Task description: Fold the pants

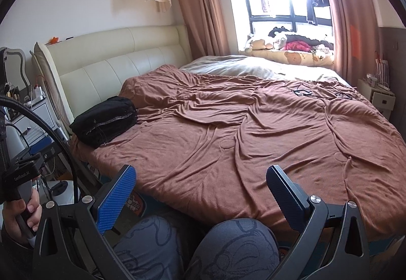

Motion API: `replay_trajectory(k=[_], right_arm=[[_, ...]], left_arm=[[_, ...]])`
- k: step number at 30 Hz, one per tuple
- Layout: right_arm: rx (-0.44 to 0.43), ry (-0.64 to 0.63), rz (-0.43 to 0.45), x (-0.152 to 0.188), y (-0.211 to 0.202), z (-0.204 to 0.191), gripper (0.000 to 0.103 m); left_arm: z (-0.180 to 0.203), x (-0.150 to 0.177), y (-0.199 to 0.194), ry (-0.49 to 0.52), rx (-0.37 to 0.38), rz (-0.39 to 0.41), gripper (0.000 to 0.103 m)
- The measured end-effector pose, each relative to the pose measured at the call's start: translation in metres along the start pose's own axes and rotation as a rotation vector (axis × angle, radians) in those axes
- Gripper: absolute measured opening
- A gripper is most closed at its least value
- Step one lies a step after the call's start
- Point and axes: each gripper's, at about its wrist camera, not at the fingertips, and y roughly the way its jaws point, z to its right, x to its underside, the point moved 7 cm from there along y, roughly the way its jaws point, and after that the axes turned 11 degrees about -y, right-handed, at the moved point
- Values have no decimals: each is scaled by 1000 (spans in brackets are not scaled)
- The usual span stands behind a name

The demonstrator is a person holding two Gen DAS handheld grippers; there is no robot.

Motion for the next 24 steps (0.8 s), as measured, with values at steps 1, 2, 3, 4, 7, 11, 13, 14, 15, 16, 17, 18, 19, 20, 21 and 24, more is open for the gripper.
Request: replay_trajectory(k=[1,2,3,4,7,11,13,14,15,16,17,18,19,20,21,24], right_arm=[[3,-3,0,-1,-1,-1,103],[6,-5,-1,-2,-1,-1,103],[11,-5,-2,-1,0,-1,103],[15,-6,-2,-1,0,-2,103],[9,8,5,0,-1,-2,103],[11,17,2,5,-2,-2,103],[11,17,1,6,-2,-2,103],[9,19,4,6,-3,-2,103],[7,19,6,5,-3,-2,103],[8,18,8,5,-4,-2,103],[11,16,10,5,-5,-2,103],[11,17,13,5,-5,-1,103],[8,20,17,5,-6,-1,103],[6,20,20,5,-7,-1,103],[7,19,22,5,-7,-1,103],[11,16,25,7,-9,0,103]], left_arm=[[0,0,0,0,0,-2,102],[0,0,0,-1,-1,-1,102],[0,0,0,-1,0,1,102],[0,-1,-1,-1,1,5,102],[0,-2,-2,-5,0,9,102],[-1,-2,-3,-6,-5,2,102],[-2,-1,-5,-13,-4,1,102],[-2,-1,-5,-14,-4,0,102],[-3,-1,-6,-15,-6,-2,102],[-3,-1,-7,-17,-8,-3,102],[-3,-1,-8,-21,-7,-3,102],[-4,-1,-10,-26,-5,0,102],[-4,0,-11,-29,-5,1,102],[-4,0,-12,-29,-6,1,102],[-4,0,-12,-27,-7,0,102],[-5,2,-15,-23,-10,-2,102]])
